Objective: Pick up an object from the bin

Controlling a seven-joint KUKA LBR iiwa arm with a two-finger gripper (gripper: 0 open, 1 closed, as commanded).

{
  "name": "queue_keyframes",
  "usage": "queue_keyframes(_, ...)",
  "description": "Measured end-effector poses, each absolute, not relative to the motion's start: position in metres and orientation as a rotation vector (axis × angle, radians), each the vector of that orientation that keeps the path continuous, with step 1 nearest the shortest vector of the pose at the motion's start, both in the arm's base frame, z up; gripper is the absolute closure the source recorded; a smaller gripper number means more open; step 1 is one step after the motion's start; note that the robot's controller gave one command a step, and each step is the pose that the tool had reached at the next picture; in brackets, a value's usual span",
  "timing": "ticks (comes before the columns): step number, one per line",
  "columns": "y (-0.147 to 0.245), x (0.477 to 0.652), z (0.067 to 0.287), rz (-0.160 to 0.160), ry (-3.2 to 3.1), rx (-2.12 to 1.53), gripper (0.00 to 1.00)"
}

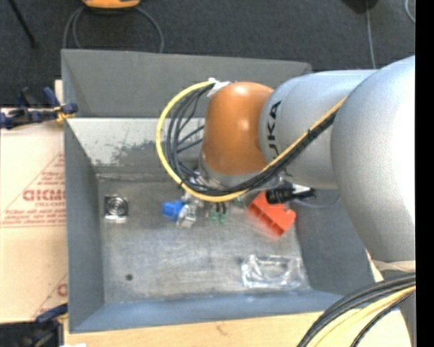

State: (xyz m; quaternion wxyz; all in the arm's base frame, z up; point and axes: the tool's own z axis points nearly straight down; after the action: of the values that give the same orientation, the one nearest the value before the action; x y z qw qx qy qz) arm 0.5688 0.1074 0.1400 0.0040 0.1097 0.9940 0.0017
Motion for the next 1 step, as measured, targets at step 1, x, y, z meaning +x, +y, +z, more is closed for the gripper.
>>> queue_keyframes(1, 0.107, 0.5705, 0.1642, 0.004, 3.117, 0.341, 1.0)
